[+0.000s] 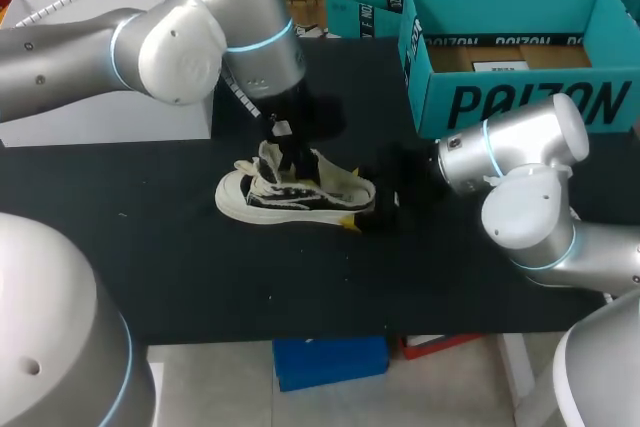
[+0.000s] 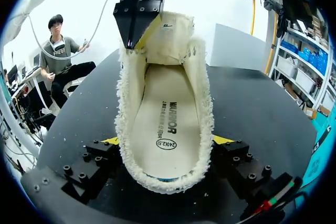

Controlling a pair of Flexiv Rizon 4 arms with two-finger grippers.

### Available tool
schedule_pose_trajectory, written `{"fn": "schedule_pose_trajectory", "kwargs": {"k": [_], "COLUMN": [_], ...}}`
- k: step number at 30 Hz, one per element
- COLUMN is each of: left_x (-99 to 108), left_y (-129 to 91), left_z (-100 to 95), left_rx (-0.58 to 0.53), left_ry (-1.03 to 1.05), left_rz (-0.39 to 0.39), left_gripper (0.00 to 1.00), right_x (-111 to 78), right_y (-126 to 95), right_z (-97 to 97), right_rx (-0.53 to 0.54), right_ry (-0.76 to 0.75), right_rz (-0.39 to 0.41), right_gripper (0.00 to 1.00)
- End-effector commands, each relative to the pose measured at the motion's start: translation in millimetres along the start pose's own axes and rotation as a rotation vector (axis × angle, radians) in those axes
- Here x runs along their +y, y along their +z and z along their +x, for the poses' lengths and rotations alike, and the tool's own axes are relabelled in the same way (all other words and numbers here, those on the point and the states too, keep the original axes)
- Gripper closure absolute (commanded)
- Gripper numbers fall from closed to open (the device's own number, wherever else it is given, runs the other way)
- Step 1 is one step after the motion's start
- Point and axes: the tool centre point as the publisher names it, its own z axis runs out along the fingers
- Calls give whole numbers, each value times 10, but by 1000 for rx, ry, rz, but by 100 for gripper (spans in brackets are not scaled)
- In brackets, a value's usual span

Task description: Take the shoe out of the shoebox, open the shoe tongue, remove and reinsert the insole, then place the shoe into the shoebox

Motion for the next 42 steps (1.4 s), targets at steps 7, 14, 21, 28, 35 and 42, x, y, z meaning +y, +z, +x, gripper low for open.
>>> {"fn": "schedule_pose_trajectory", "kwargs": {"k": [7,14,21,28,35,42], "left_x": [122,131,131,119,140,195], "left_y": [-218,-224,-224,-132,-47,120], "left_z": [-115,-120,-120,-132,-160,-144], "left_rx": [32,45,45,54,50,79], "left_ry": [-72,-73,-73,-73,-81,-92], "left_rz": [-84,-108,-108,-74,-99,-104], "left_gripper": [100,100,100,100,100,100], "right_x": [-25,-25,-25,-25,-25,-25], "right_y": [9,9,9,9,9,9], "right_z": [3,3,3,3,3,3], "right_rx": [0,0,0,0,0,0], "right_ry": [1,1,1,1,1,1], "right_rz": [0,0,0,0,0,0], "right_gripper": [100,100,100,100,100,100]}}
